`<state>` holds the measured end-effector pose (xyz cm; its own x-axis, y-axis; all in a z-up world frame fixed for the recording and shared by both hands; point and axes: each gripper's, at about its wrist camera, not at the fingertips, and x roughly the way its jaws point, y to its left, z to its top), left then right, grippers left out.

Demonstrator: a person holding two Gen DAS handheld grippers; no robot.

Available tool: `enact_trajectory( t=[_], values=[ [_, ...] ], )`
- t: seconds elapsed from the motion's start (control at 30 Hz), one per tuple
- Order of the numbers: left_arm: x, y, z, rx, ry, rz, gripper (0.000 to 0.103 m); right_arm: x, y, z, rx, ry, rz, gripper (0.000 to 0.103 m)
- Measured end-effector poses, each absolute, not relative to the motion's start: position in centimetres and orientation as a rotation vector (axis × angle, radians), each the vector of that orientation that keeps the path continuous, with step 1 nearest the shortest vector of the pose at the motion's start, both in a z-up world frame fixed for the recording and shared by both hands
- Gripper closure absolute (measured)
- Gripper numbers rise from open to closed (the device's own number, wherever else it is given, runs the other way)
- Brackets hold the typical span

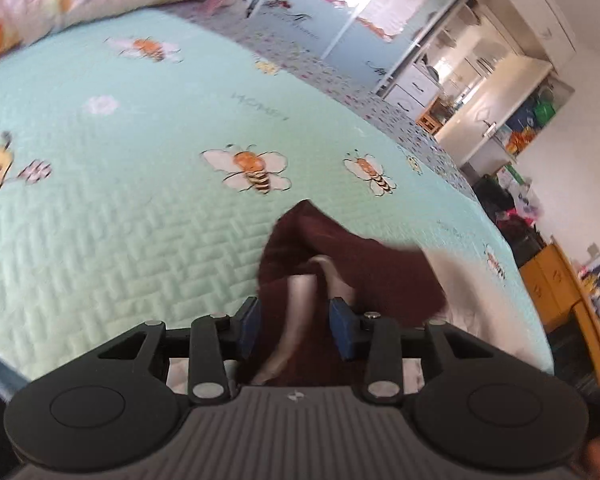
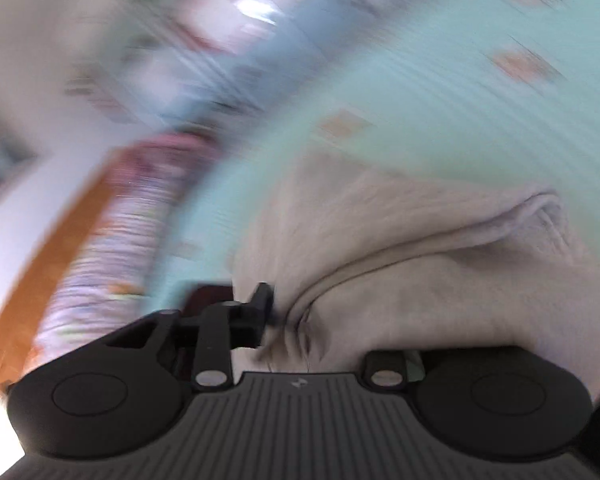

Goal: Fold clothes

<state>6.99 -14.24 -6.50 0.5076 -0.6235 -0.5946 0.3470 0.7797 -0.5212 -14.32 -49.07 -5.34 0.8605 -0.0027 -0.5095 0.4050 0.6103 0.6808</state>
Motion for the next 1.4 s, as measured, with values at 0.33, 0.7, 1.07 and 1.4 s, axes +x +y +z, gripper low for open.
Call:
enact_trajectory(
  t=[0.33, 0.7, 1.07, 1.4],
  values=[
    [6.3, -16.4, -6.0, -0.306, 0.855, -0.670, 0.059, -20.5, -49.1, -4.0, 0.878, 0.618, -0.094, 0.052],
    [6.1, -16.8, -7.6, -0.285, 0.891, -0.640, 0.052, -9.5, -43.2, -5.4, 0.865, 0.697, 0.149, 0.019],
    [7.1, -15.7, -9.5, -0.297, 0.944, -0.589, 0.050, -5.4, -43.2, -5.1, 0.927, 0.595, 0.140, 0.087],
    [7.4, -16.3, -10.7, -0.273, 0.982, -0.577, 0.049, -9.2, -51.1, -2.9, 0.987, 0.407, -0.116, 0.074]
  ],
)
